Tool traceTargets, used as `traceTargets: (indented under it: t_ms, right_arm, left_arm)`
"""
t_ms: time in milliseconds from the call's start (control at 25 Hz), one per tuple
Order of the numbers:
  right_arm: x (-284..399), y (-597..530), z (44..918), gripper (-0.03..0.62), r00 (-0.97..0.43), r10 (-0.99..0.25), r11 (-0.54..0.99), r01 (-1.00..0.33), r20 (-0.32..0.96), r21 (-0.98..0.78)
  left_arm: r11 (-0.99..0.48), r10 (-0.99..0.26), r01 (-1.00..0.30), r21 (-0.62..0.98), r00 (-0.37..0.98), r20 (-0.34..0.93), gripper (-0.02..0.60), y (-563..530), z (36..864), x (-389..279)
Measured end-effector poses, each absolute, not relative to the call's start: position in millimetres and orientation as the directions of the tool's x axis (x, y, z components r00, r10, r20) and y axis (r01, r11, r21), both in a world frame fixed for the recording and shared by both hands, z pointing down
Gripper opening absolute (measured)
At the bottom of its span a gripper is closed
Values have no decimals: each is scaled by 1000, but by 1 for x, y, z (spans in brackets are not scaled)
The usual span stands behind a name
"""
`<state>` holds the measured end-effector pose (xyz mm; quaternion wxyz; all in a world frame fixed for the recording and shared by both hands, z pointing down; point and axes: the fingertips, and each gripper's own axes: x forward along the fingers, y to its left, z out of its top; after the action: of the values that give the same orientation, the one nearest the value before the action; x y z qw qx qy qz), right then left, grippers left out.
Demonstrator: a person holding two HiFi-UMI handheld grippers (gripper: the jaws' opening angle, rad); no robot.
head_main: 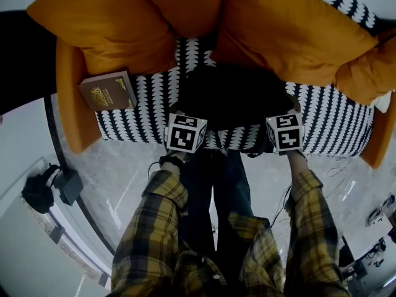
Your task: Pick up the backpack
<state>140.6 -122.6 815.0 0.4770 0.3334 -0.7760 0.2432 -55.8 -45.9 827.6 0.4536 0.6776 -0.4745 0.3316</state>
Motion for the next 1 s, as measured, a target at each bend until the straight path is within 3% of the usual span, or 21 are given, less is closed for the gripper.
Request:
traceTargets:
  t_ms: [160,400,560,720,1000]
  right_arm:
    - [138,-123,817,332,-296,-278,676,-737,914,-33]
    - [131,-114,813,157,-297,-264,707,-707,918,-25]
    - [125,-108,807,49,-323,-260,701,-711,910,-52]
    - [117,-100,798,29,-339,-245,708,-703,908,-72]
    - [120,-99,785,28,-352,-248,713,-697,902,-76]
  left_arm:
    - [-93,-342,-943,319,331,879,327,-44,830,-58]
    - [-78,-329,-943,322,329,885,235,-42,829,-56]
    - [-64,-326,-946,318,321,889,116,-42,826,-53]
    - [-68,-315,-953,297,303,899,45,-39,820,-55]
    - [-93,-319,-954,286,301,899,37,-42,806,-52]
